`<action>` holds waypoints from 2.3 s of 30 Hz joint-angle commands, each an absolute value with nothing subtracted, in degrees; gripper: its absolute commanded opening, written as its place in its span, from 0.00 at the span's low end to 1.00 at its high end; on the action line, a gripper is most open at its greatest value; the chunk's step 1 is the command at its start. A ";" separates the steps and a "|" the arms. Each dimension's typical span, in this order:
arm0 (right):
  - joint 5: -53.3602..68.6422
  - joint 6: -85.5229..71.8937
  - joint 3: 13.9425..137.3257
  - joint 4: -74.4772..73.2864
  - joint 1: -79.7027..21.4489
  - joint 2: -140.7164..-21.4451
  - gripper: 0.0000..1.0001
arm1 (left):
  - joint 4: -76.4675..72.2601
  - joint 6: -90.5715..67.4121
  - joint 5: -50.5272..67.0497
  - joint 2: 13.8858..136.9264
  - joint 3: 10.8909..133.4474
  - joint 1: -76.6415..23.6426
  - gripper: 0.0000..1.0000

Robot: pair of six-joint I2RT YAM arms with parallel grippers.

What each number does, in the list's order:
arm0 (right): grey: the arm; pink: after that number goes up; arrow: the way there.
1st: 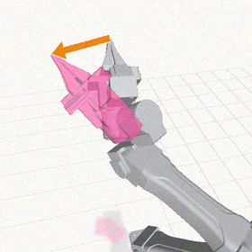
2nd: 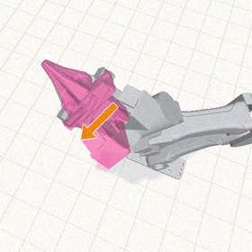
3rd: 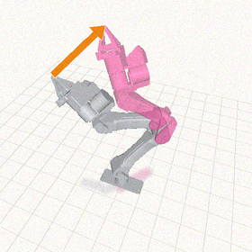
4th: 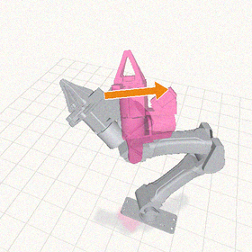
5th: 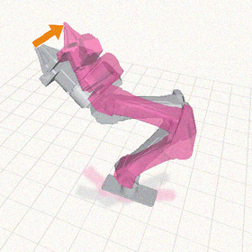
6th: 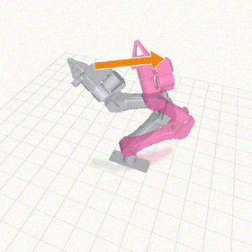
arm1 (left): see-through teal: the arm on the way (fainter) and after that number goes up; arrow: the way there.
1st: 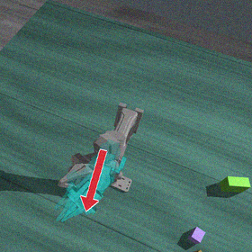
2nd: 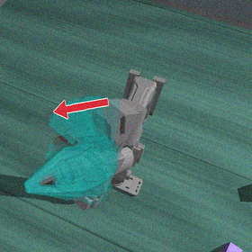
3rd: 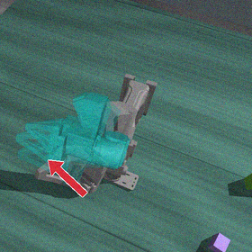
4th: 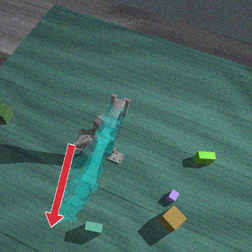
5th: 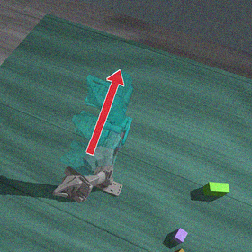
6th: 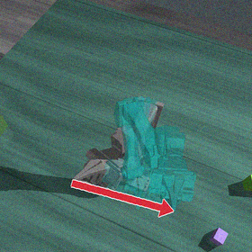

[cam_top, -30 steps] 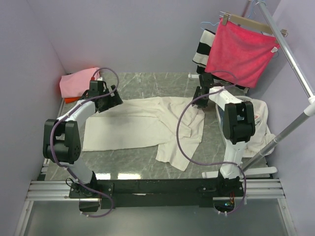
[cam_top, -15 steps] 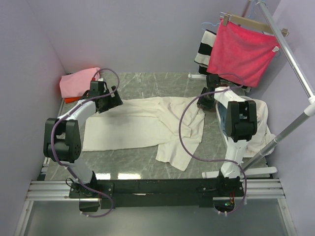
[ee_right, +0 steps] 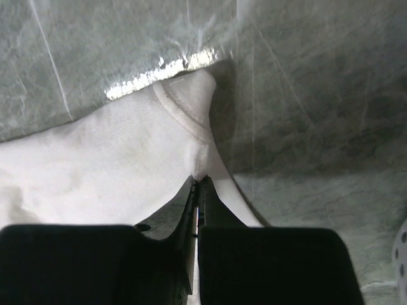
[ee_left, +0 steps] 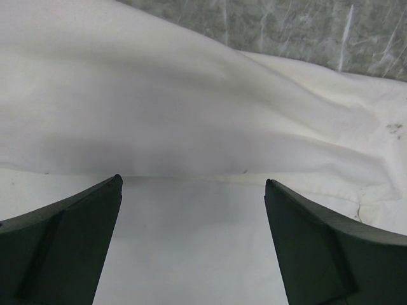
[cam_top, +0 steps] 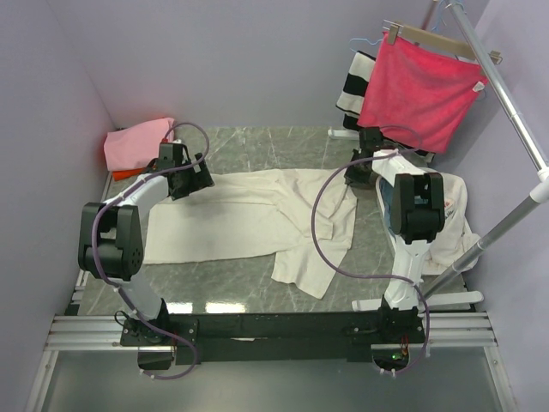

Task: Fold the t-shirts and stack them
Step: Fold the tshirt

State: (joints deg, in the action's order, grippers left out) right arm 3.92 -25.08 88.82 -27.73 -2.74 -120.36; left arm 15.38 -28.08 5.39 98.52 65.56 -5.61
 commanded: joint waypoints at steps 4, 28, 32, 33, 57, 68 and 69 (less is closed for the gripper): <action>-2.46 -23.82 97.28 -26.53 -2.11 -119.35 0.00 | 16.78 -25.93 1.23 100.02 68.29 -5.71 0.99; -9.15 -22.50 92.74 -25.23 -6.32 -111.55 0.58 | 15.82 -27.86 -10.11 93.52 65.13 -5.10 0.99; -3.63 -22.67 86.06 -26.54 -10.10 -105.66 0.59 | 13.21 -28.74 -8.97 95.09 64.95 -4.05 0.99; -2.73 -22.85 85.00 -26.28 -10.54 -104.95 0.59 | 12.84 -29.52 -7.49 96.58 65.21 -3.52 0.99; 9.93 -22.68 69.88 -25.40 -17.75 -105.82 0.60 | 7.47 -29.53 -6.86 117.41 82.16 -1.06 0.99; 6.68 -22.76 60.92 -25.32 -17.75 -108.28 0.61 | 7.65 -27.43 -7.21 123.92 91.23 1.93 1.00; 6.68 -22.76 60.30 -25.14 -17.84 -108.37 0.61 | 7.39 -27.25 -7.21 124.53 92.71 2.11 0.99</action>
State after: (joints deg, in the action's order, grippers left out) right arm 9.52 -23.14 65.58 -23.38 -17.72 -105.32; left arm 8.47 -29.04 -6.37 122.72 87.72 0.60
